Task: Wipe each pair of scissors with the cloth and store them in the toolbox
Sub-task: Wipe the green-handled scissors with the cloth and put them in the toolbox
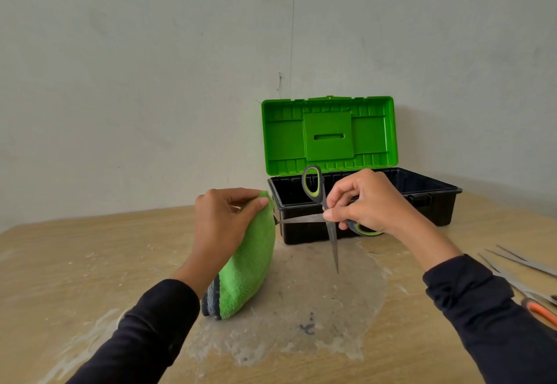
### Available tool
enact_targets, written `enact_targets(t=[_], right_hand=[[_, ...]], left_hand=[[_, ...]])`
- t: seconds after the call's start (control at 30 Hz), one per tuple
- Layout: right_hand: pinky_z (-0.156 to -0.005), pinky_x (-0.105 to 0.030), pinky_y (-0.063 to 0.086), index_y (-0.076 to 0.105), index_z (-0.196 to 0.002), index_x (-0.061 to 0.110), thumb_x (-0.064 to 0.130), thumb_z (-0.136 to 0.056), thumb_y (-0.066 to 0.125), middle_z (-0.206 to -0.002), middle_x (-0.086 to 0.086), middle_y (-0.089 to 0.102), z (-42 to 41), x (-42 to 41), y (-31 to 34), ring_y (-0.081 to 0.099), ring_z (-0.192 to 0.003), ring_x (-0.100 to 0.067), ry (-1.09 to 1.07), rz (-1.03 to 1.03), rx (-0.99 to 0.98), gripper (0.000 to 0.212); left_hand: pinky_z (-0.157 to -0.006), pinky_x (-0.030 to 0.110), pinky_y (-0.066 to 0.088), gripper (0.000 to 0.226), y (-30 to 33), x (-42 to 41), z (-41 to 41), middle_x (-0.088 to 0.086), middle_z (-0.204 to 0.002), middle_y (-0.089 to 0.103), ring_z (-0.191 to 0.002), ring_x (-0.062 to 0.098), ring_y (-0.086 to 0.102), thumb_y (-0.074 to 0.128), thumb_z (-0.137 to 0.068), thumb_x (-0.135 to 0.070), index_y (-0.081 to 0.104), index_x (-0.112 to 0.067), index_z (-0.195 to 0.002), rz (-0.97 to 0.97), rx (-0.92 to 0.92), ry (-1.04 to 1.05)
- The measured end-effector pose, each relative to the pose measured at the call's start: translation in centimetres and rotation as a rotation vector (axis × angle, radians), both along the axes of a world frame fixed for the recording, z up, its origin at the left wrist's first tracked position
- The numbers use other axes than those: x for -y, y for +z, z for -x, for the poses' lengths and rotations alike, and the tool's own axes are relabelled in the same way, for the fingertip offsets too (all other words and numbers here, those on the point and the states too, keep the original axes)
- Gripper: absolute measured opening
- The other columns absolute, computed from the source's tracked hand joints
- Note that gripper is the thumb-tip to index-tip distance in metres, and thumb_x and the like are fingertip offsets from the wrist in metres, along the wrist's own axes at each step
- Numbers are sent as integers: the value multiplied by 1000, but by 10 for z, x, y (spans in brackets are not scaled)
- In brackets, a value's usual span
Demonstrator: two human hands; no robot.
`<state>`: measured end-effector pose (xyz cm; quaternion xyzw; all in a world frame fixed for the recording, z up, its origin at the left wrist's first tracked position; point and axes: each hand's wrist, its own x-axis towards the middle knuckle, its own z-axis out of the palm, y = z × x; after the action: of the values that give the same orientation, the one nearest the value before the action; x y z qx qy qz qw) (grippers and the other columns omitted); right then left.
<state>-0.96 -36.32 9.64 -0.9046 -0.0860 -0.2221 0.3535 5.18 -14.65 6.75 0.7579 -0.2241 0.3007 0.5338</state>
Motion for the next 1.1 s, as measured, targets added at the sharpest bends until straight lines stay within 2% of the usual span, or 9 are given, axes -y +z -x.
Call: enact_targets(t=[0.1,0.2,0.3,0.47,0.63,0.8,0.97,1.03,1.1], right_hand=[[-56,-7,47,68,-67,9,8,-70,79,-49,4,66,1,1,0,65,-48,-8,-29,18,16,11],[-56,-8,48,69,-67,9,8,-70,78,-54,-4,68,-1,5,0,65,-47,-9,-79,4,58,10],[-57,-10,50,69,-67,7,6,-70,78,-59,-9,69,-1,9,0,67,-49,-12,-109,-58,65,10],[-61,-18,55,68,-67,8,8,-70,79,-54,0,68,0,-4,-2,68,-52,-13,30,45,-43,11],[-69,-27,58,69,-70,9,9,-70,79,-62,-4,70,-1,-15,-5,69,-57,-14,78,96,24,9],[-70,-42,58,68,-66,28,20,-70,78,-60,13,66,-3,-19,-9,66,-59,-6,19,142,92,13],[-69,-40,57,68,-66,28,26,-70,78,-61,15,66,-2,-21,-8,63,-59,-4,-52,194,106,12],[-68,-41,57,68,-66,28,25,-69,79,-61,15,65,-2,-20,-7,63,-58,-4,-52,188,111,12],[-67,-41,57,68,-65,28,25,-68,79,-60,15,65,-2,-20,-7,63,-58,-4,-53,176,134,12]], left_hand=[[-54,5,44,14,0,3,3,-15,-69,68,-54,-4,58,79,-69,-20,75,-23,-82,47,-5,-8],[-50,5,40,16,0,5,6,-22,-59,64,-47,-4,53,80,-67,-18,72,-28,-75,114,-9,-24],[-51,5,41,14,-1,2,3,-19,-61,66,-53,-4,57,80,-67,-17,73,-26,-75,145,-40,-25],[-56,8,46,13,-3,3,2,-12,-73,70,-59,-6,60,78,-69,-21,75,-22,-82,112,-99,-69],[-66,24,55,8,-9,13,9,-7,-75,74,-63,4,66,75,-73,-21,76,-22,-81,-60,-131,-236],[-68,27,54,6,-13,15,9,-4,-77,74,-68,8,67,72,-76,-19,75,-23,-80,-171,-111,-301],[-65,16,48,7,-12,16,11,-5,-75,73,-67,3,65,70,-78,-16,74,-21,-79,-139,-54,-281],[-66,19,50,6,-12,17,12,-4,-75,73,-66,5,66,70,-78,-17,75,-19,-80,-112,-55,-286],[-66,29,55,6,-13,17,14,-3,-74,73,-65,10,66,70,-78,-18,75,-18,-81,-73,-87,-318]])
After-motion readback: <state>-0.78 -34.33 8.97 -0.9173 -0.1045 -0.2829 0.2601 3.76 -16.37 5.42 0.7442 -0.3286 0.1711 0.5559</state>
